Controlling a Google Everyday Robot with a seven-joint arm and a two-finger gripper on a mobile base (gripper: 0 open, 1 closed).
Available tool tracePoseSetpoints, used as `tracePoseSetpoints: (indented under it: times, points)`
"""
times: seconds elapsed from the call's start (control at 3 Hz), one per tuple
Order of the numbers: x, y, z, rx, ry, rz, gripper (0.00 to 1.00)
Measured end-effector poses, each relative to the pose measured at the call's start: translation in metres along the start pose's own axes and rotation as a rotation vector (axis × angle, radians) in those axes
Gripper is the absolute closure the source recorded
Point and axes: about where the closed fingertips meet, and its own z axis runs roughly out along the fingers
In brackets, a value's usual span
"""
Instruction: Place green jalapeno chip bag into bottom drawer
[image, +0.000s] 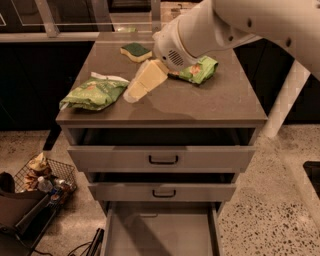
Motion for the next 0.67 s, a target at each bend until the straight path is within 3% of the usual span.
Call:
tracePoseSetpoints:
  times: [0.33,0.67]
  points:
    - [-0.011,-0.026,0.051,0.006,-0.003,0.001,0.0]
    - [-0.025,-0.043,0.103,-0.026,-0.052,-0.002,0.0]
